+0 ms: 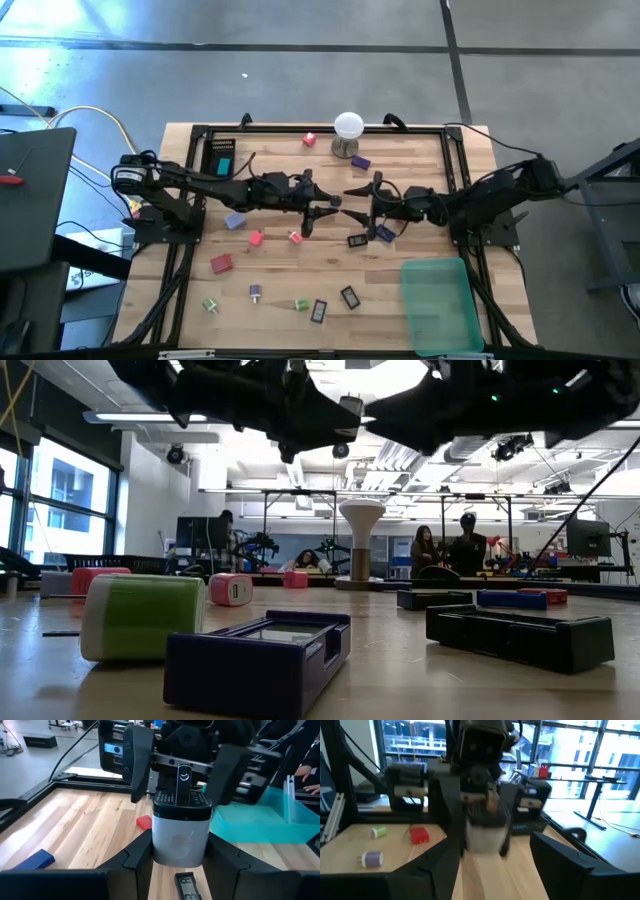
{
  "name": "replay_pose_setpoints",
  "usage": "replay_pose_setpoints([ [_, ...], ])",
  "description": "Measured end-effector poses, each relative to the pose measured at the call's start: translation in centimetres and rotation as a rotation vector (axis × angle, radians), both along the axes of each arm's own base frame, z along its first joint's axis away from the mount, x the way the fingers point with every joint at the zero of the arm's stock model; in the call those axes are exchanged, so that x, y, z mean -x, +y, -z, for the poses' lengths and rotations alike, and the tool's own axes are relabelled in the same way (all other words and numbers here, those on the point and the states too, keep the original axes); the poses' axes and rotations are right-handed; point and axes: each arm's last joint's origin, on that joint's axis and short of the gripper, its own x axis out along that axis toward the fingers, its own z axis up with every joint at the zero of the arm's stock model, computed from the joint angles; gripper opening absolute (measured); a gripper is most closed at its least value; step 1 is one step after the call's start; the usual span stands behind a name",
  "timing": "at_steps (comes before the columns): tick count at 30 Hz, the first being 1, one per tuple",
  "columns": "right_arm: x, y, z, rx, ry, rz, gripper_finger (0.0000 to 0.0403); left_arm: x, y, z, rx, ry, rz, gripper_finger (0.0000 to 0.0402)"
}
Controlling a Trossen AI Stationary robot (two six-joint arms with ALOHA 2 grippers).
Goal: Pick & Place Office items
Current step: Put the white charger adapter into the green bin
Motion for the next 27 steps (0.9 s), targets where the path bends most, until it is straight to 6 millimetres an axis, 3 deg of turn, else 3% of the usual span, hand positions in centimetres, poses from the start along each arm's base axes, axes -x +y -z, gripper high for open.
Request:
replay_pose_setpoints([
  [13,-2.6,0.5,-0.3,0.058,0.005,-0.103,0.0224,0.0,-0.2,0.1,-0.054,0.012,0.017,0.0133],
  [27,-3.3,0.6,0.0,0.094,0.017,-0.106,0.0128,0.1,-0.2,0.3,-0.074,0.034,0.02,0.0134],
])
